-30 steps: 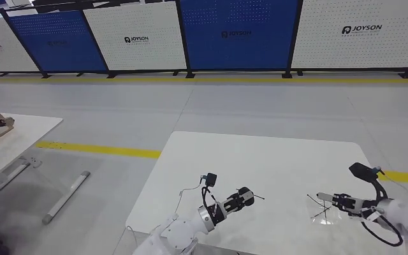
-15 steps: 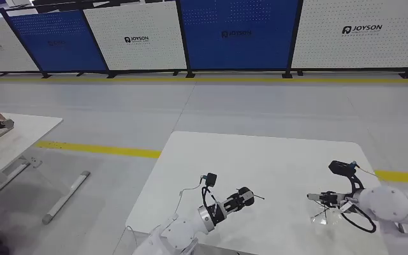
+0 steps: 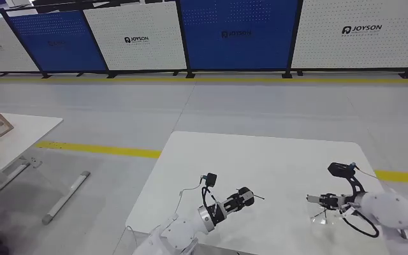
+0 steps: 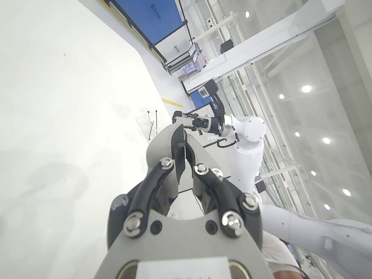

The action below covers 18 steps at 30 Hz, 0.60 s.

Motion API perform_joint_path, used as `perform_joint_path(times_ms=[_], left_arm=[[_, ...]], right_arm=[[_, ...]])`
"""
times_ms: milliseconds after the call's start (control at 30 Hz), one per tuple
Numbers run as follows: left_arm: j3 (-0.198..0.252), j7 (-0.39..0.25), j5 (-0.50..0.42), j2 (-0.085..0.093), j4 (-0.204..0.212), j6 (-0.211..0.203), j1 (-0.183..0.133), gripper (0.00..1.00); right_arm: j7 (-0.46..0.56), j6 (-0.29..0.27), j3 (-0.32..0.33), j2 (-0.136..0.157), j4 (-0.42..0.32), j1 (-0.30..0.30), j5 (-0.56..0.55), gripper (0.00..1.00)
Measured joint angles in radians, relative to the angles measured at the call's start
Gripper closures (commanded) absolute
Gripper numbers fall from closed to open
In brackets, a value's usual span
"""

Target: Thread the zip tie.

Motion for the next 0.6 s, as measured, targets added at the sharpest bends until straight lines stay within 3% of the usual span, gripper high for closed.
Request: perform_joint_path(times_ms=[33,67,100,133,433,600], left_arm=[[0.0,0.0,0.0,0.0,0.0,0.0,0.0,1.0],[0.0,0.0,0.0,0.0,0.0,0.0,0.0,1.0],[0.0,0.0,0.0,0.0,0.0,0.0,0.0,1.0],[0.0,0.0,0.0,0.0,0.0,0.0,0.0,1.0],[0.0,0.0,0.0,0.0,0.0,0.0,0.0,1.0],[0.0,0.0,0.0,0.0,0.0,0.0,0.0,1.0]], right_arm=[[0.002,0.002,0.008,0.003,-0.017,-0.013,-0.008,0.0],[0.006,0.002,0.014,0.004,-0.028,-0.021,-0.011,0.07],[0.014,0.001,0.018,0.006,-0.035,-0.027,-0.015,0.45],[0.03,-0.004,0.02,0.009,-0.036,-0.029,-0.019,0.52],[0.04,0.008,-0.05,0.022,0.032,0.038,-0.015,0.58],[0.04,0.059,-0.115,0.034,0.083,0.077,-0.033,0.61]])
